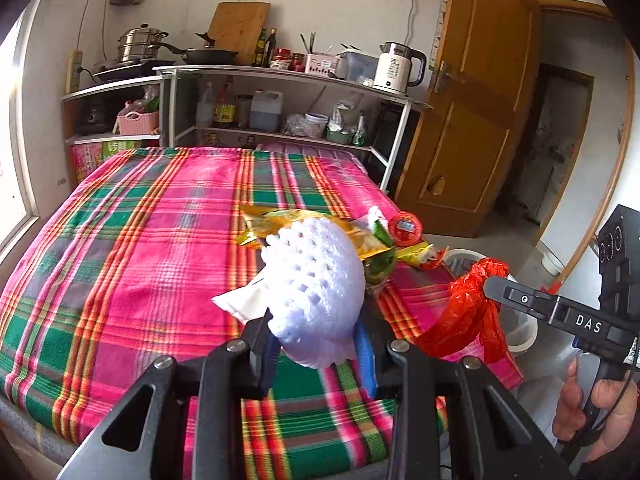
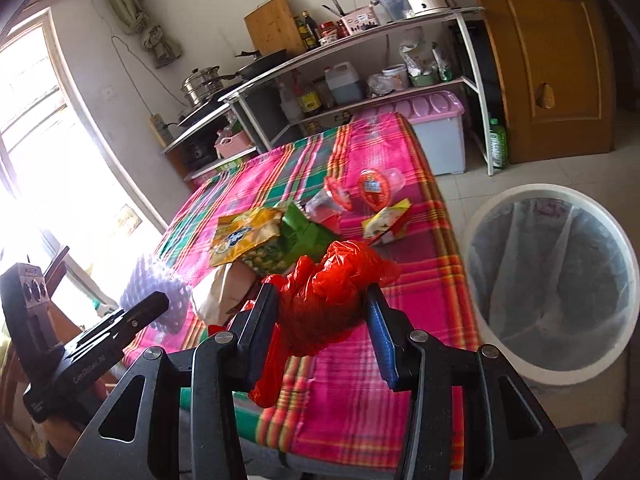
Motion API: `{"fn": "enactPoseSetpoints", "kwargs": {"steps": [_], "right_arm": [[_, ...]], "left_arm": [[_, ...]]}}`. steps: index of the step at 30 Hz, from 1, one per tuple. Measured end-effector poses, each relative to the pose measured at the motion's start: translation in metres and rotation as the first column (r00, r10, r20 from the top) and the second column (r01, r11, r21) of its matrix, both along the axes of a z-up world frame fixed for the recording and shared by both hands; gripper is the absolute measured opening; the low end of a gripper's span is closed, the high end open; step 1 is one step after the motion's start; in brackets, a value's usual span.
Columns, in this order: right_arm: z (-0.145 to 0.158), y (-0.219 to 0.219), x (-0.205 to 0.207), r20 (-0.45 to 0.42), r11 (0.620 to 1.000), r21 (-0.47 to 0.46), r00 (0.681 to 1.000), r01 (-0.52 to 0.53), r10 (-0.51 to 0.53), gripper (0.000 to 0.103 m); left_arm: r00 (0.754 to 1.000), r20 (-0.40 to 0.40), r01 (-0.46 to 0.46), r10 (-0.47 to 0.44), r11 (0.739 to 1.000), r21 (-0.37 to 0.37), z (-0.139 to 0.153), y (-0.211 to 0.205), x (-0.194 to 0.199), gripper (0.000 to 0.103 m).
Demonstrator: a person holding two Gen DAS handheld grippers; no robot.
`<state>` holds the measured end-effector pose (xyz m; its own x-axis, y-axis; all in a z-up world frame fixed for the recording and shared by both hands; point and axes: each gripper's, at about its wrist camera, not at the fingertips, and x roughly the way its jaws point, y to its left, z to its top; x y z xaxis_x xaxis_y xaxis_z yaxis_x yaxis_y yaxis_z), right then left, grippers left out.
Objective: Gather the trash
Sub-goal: 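Carry the mesh net in left tool while right tool carries the red bag over the bin, then open left tool to drop the mesh net while right tool drops the red bag into the bin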
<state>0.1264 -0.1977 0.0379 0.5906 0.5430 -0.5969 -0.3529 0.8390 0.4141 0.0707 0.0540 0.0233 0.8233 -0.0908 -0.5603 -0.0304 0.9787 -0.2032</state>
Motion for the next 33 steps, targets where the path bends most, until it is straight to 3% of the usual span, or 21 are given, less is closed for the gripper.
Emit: {"fn": "enactPoseSetpoints", "kwargs": {"steps": [9,19,29,33], "right_arm": [[0.000,-0.069,0.011,0.025,0.985,-0.026,0.985,0.171,-0.170,0.045],[-0.017,-0.127,0.030,-0.003,0.946,-0.066,0.949,0.316,-0.317,0.045],[-0.039,-0.162,0.044,-0.040,0.915,-0.117,0.919,0.385,-0.392,0.046],[-0.047,-0.169,0.050,-0.060,0.911,-0.127,0.914,0.393,-0.402,0.048]], "left_arm": [[0.984,0.024,0.174,-0.174,0.985,-0.011,0.008,-0.066,0.039,0.034],[0.942,0.003,0.335,-0.335,0.942,-0.020,0.000,-0.138,0.083,0.034],[0.909,-0.060,0.409,-0.412,0.911,-0.049,-0.014,-0.184,0.119,0.037],[0.903,-0.085,0.416,-0.420,0.907,-0.062,-0.021,-0.192,0.124,0.043]]}}
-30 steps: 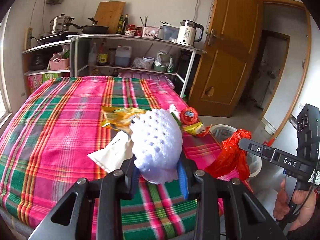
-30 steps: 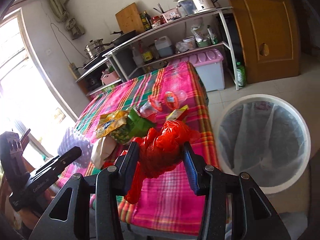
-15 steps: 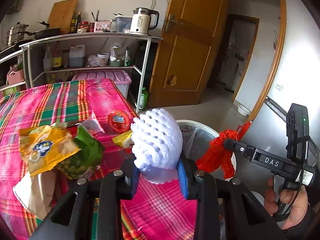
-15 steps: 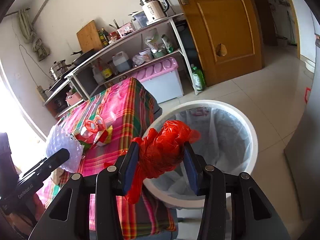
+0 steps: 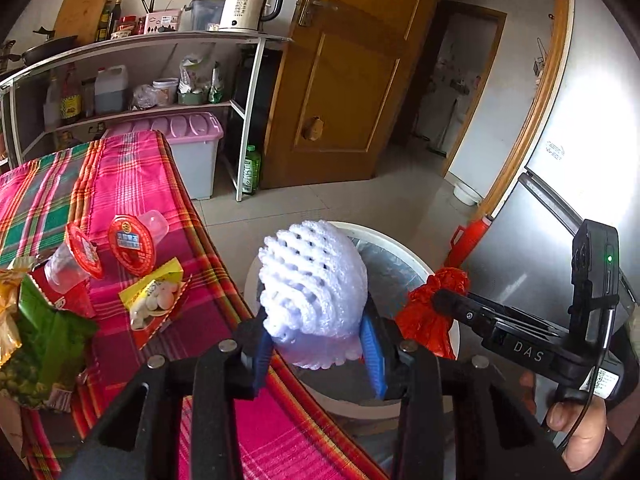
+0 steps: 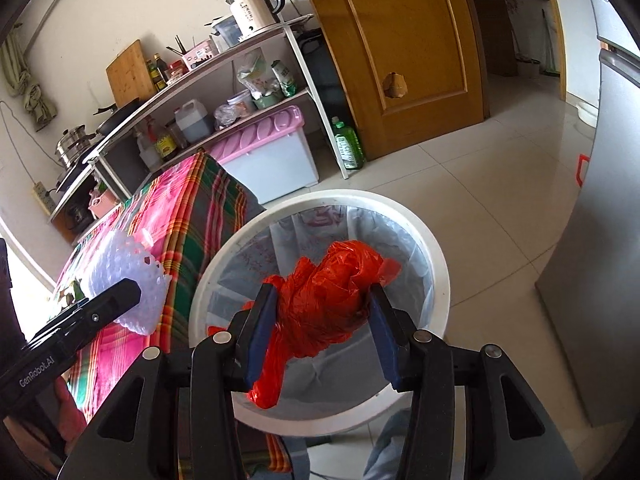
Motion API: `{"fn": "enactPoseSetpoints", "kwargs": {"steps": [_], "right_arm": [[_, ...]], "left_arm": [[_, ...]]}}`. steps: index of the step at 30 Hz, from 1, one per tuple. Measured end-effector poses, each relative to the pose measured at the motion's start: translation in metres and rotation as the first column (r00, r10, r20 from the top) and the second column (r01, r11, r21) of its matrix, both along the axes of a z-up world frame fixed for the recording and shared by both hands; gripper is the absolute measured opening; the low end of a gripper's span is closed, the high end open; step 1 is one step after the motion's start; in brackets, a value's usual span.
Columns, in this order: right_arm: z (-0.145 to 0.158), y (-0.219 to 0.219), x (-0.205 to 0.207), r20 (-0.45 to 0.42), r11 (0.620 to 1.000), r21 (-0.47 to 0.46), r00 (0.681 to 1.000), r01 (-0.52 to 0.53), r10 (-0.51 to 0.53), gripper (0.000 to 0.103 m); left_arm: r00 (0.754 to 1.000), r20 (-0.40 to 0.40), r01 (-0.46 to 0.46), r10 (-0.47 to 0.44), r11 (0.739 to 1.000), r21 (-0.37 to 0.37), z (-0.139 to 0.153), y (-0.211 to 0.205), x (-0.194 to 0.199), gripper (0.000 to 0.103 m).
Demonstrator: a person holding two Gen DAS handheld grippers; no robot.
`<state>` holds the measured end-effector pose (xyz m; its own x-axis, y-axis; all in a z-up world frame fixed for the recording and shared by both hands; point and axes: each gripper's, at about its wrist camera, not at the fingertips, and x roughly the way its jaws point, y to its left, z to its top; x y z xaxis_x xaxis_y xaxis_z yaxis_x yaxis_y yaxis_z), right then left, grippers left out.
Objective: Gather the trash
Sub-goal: 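Open left tool to drop the mesh net while right tool drops the red bag into the bin, then move left tool to the white paper bag while right tool reaches the small yellow packet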
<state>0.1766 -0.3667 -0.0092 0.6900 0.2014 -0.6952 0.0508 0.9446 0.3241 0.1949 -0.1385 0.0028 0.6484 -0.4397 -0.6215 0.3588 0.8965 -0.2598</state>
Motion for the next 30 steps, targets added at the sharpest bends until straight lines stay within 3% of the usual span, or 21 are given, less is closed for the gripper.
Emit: {"fn": "enactPoseSetpoints", "kwargs": {"steps": [12,23,30], "right_arm": [[-0.001,0.001,-0.003,0.013,1.000,-0.010,1.000,0.000,0.000,0.054],[0.032,0.030,-0.032,0.125,0.997,-0.020,0.989,-0.080,0.082,0.054],[0.045,0.064,-0.039,0.139,0.988,-0.037,0.978,-0.151,0.155,0.054]], "left_arm": [[1.000,-0.009,-0.015,0.015,1.000,-0.022,-0.003,0.003,0.006,0.065],[0.992,0.095,-0.082,0.084,0.996,-0.025,0.018,0.034,-0.028,0.065],[0.978,0.138,-0.156,0.154,0.988,0.003,0.024,0.065,-0.053,0.065]]}}
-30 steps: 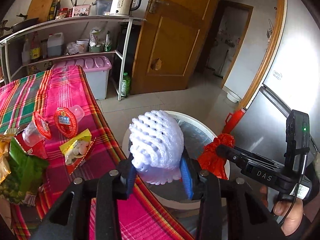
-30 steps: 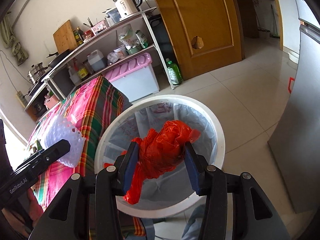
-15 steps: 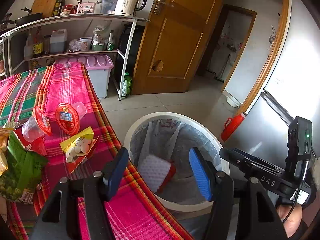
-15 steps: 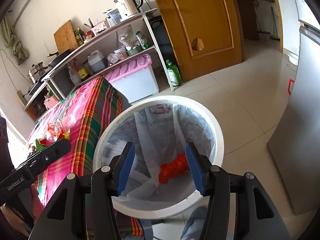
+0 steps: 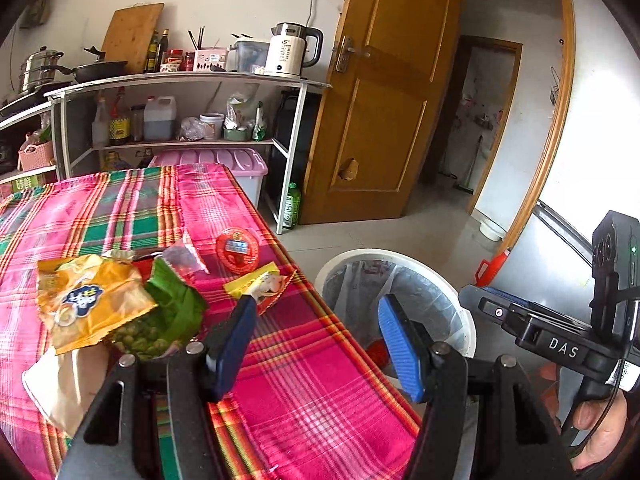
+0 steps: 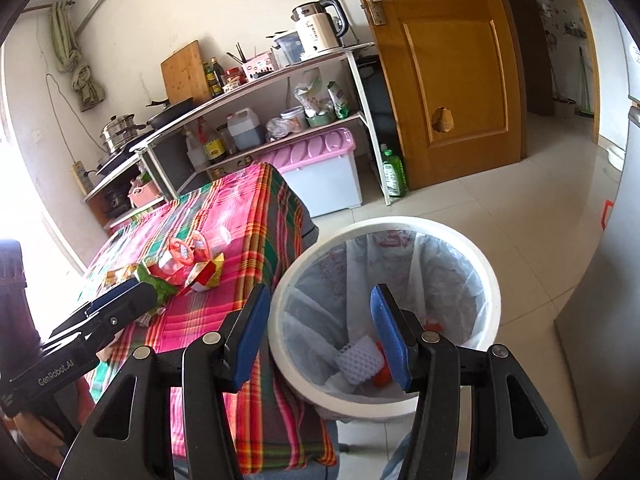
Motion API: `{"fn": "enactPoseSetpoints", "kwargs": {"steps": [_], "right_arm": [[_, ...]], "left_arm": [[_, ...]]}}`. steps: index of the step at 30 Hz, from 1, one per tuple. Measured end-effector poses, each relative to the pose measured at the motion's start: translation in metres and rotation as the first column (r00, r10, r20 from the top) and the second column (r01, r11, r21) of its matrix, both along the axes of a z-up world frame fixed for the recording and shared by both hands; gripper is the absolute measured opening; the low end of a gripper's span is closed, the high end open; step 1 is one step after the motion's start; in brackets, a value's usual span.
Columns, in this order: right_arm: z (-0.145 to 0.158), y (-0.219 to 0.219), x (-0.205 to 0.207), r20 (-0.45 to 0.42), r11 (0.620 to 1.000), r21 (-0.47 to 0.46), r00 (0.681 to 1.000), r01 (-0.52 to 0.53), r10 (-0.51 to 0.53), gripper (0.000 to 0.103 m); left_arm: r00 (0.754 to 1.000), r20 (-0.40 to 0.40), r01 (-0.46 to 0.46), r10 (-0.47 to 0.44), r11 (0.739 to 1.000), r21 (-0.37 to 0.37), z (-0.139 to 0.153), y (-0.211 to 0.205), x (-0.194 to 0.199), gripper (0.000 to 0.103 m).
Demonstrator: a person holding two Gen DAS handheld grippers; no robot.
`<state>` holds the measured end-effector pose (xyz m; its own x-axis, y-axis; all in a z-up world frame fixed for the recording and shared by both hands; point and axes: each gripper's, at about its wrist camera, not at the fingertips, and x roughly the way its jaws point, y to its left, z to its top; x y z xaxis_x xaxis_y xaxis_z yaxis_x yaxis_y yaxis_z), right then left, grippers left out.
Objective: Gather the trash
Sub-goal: 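Move left tool to the white paper bag while right tool reaches the small yellow packet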
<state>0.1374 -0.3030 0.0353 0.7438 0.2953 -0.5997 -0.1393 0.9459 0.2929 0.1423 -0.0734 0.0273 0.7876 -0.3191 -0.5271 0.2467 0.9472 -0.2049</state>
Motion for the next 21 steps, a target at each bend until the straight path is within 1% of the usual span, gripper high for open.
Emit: {"fn": "enactPoseSetpoints", "kwargs": {"steps": [2,8,10,13,21], "right_arm": [[0.002,0.011,-0.002,0.000,0.999,-0.019,1.000,-0.030,0.030,0.054],[0.003,0.039,-0.010,0.037,0.994,-0.013,0.993,-0.113,0.113,0.054],[0.001,0.049,-0.010,0.028,0.989,-0.006,0.989,-0.145,0.145,0.054],[-0.001,0.060,-0.008,0.018,0.986,-0.005,0.986,-0.165,0.166,0.055],[-0.007,0.085,-0.001,-0.013,0.975,-0.019,0.976,-0.220,0.219,0.056]], "left_arm": [[1.000,0.005,-0.023,0.023,1.000,0.007,0.001,0.011,-0.005,0.065],[0.996,-0.002,-0.094,0.095,0.995,0.008,-0.003,0.045,-0.022,0.065],[0.992,-0.001,-0.122,0.122,0.992,0.010,-0.005,0.058,-0.029,0.065],[0.987,0.000,-0.159,0.159,0.987,0.013,-0.009,0.076,-0.038,0.065],[0.969,0.001,-0.248,0.248,0.968,0.029,-0.015,0.117,-0.045,0.065]]}}
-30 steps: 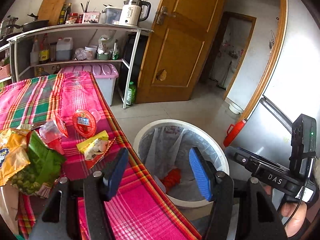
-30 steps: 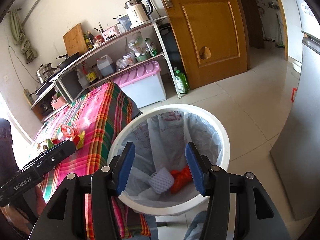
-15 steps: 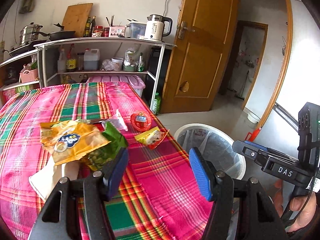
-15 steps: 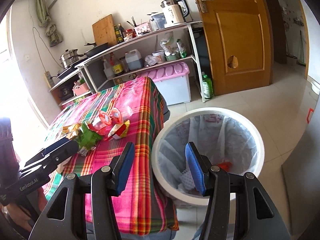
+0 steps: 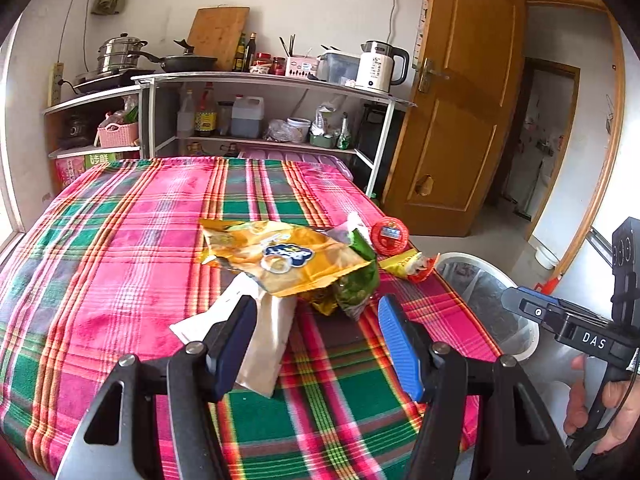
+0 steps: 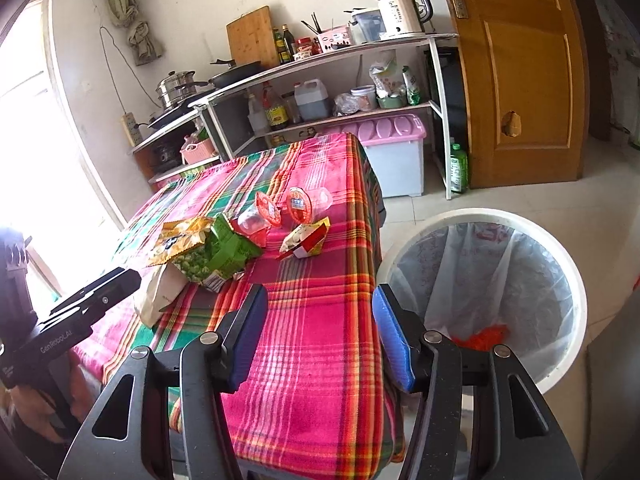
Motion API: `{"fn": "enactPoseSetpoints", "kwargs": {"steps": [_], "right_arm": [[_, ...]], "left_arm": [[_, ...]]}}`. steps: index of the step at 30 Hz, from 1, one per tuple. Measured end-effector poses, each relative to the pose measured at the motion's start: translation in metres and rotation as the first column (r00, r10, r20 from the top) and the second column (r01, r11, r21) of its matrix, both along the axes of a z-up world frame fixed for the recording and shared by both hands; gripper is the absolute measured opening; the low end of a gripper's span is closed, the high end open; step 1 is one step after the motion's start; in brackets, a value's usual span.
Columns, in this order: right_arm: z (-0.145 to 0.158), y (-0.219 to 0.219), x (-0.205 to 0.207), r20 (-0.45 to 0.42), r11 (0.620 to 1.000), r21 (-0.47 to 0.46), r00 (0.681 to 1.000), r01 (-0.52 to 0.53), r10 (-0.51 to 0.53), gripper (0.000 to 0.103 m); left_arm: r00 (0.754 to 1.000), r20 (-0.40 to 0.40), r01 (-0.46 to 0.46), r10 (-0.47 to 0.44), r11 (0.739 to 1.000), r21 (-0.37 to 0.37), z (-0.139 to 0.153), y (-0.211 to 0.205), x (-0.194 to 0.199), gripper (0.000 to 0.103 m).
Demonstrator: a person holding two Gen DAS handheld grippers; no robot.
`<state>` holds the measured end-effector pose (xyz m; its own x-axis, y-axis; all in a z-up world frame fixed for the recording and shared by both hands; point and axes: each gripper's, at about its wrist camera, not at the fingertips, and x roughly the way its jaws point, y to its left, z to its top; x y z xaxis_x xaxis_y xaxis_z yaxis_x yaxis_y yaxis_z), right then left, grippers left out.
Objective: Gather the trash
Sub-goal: 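Move left tool to the white paper bag while right tool reaches the small yellow packet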
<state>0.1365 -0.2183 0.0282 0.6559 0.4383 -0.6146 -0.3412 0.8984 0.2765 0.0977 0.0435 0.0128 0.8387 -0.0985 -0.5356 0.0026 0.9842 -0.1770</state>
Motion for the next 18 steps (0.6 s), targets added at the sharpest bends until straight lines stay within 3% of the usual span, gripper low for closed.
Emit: {"fn": "enactPoseSetpoints", "kwargs": {"steps": [8,18], "right_arm": [[-0.006,0.018,0.016,-0.016,0.999,-0.016,0.999,-0.036,0.036,0.056],[-0.010,0.029,0.054,-0.056,1.000,0.007,0.998,-0.029,0.030,0.056]], "left_arm": [[0.997,-0.060,-0.041,0.043,0.999,0.026,-0.014,0.028,0.017,0.071],[0.992,-0.124,-0.010,0.017,0.998,0.058,-0.027,0.033,0.035,0.073]]}}
